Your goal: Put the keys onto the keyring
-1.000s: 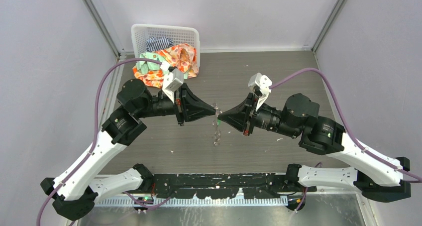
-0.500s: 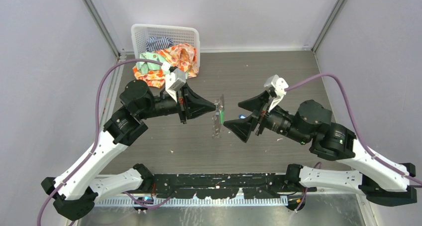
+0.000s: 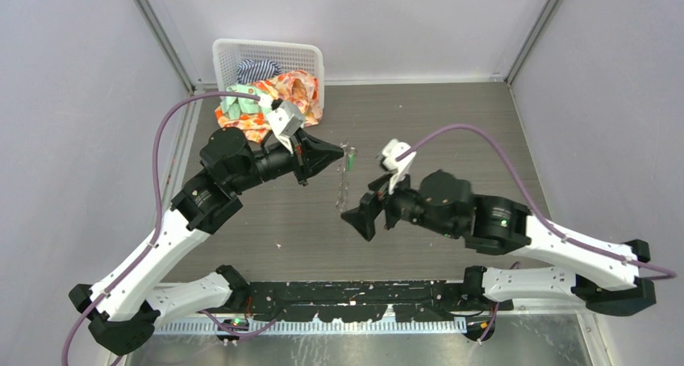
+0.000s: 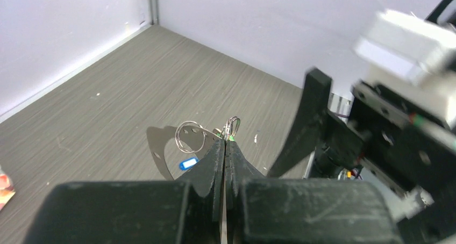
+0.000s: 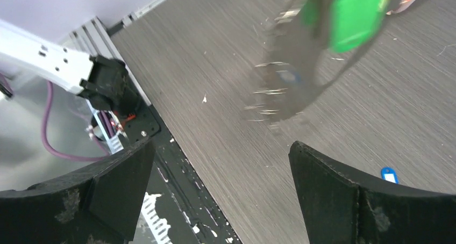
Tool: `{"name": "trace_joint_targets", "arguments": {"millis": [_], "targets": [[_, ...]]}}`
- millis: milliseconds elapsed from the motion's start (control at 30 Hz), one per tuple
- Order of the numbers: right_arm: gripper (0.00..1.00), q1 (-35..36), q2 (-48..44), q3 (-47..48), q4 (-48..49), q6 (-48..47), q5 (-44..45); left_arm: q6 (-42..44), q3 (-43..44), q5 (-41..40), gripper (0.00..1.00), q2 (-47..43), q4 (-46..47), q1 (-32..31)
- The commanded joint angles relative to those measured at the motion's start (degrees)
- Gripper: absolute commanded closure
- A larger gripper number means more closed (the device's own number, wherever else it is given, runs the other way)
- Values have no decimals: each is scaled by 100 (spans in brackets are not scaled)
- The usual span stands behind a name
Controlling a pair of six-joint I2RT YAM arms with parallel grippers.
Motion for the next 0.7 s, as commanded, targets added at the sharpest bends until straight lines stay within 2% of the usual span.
{"name": "trace_joint_targets", "arguments": {"millis": [0, 133, 300, 367, 433, 467, 500, 567, 667], "targets": [[0, 615, 273, 50, 570, -332, 1176, 142, 314, -464, 100, -14, 179, 31], [0, 933, 646, -63, 981, -604, 2803, 93, 333, -380, 100, -5, 194, 31], [1, 937, 933, -440, 1954, -1122, 3652, 64, 390, -344, 100, -14, 156, 31], [6, 930, 1014, -554, 2334, -1239, 3768, 50, 404, -336, 100, -14, 154, 31], [15, 894, 1074, -624, 2672, -1282, 3735, 9, 405, -327, 100, -14, 171, 31], [24, 833, 1085, -640, 2757, -1249, 3655, -10, 409, -325, 100, -14, 180, 31], [38, 781, 1080, -648, 2779, -1177, 3568, -26, 414, -329, 100, -14, 177, 31], [59, 641, 988, -702, 2759, -894, 3246, -50, 431, -264, 100, -27, 176, 31], [81, 288, 669, -982, 3028, -468, 2412, -109, 436, -104, 100, -40, 196, 31]]}}
